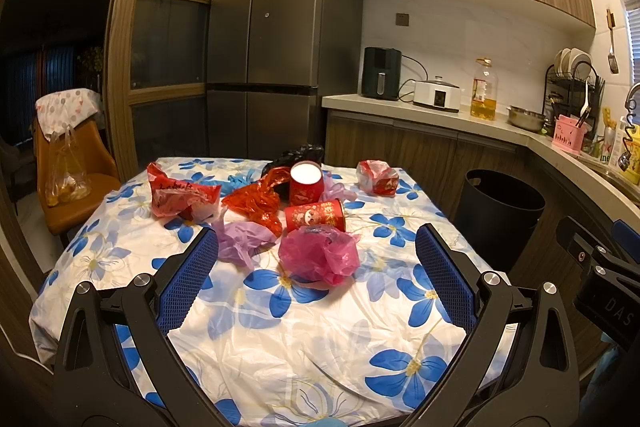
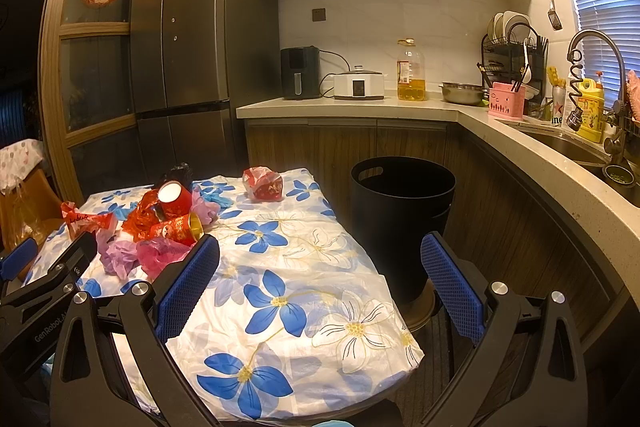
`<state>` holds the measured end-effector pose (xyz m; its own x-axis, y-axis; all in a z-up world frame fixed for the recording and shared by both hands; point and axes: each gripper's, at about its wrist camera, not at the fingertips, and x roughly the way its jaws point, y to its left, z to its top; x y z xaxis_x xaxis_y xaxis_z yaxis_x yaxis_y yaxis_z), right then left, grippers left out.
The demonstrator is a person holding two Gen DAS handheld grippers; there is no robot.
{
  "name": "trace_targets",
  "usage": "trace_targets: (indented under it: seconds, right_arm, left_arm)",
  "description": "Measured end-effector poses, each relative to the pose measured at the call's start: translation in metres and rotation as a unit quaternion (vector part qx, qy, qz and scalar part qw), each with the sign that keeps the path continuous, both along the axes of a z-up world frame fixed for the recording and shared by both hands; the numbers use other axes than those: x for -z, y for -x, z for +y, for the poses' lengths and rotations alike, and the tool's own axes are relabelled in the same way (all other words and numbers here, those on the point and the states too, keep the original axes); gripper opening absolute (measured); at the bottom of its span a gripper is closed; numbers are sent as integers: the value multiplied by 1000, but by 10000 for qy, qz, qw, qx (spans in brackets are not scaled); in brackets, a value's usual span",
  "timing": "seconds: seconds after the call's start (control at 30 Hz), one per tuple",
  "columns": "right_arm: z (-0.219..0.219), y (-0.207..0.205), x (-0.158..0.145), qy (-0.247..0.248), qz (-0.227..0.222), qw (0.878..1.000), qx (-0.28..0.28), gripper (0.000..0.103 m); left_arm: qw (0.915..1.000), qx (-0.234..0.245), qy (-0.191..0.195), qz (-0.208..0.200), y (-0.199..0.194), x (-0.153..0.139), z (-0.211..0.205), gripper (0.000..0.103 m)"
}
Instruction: Collect trash
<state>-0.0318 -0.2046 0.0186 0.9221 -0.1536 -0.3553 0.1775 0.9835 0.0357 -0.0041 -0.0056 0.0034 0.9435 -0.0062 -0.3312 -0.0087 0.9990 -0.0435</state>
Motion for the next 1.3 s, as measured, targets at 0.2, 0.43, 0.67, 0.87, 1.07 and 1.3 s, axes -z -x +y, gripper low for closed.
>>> trace_targets:
  seconds: [0.2, 0.43, 0.67, 0.87, 1.07, 1.3]
  right_arm:
    - [0, 0, 0, 2, -6, 10000, 3, 98]
    - [0, 0, -1, -4, 1, 10000, 11, 98]
    - [-1, 0, -1, -2, 1, 10000, 15, 98]
    - [-1, 0, -3, 2, -15, 10000, 14, 98]
    - [-1, 0, -3, 0, -18, 10000, 15, 98]
    - [-1, 0, -3, 2, -9, 10000, 6, 98]
  left_arm:
    - [10000, -2, -3, -3, 0, 0, 0, 97]
    - [10000, -2, 3, -1, 0, 0, 0, 97]
    - [10000, -3, 13, -2, 0, 0, 0, 97]
    - [10000, -2, 11, 0, 0, 0, 0, 97]
    - [10000, -2, 11, 2, 0, 0, 0, 97]
    - [10000, 12, 23, 6, 0, 1, -1, 97]
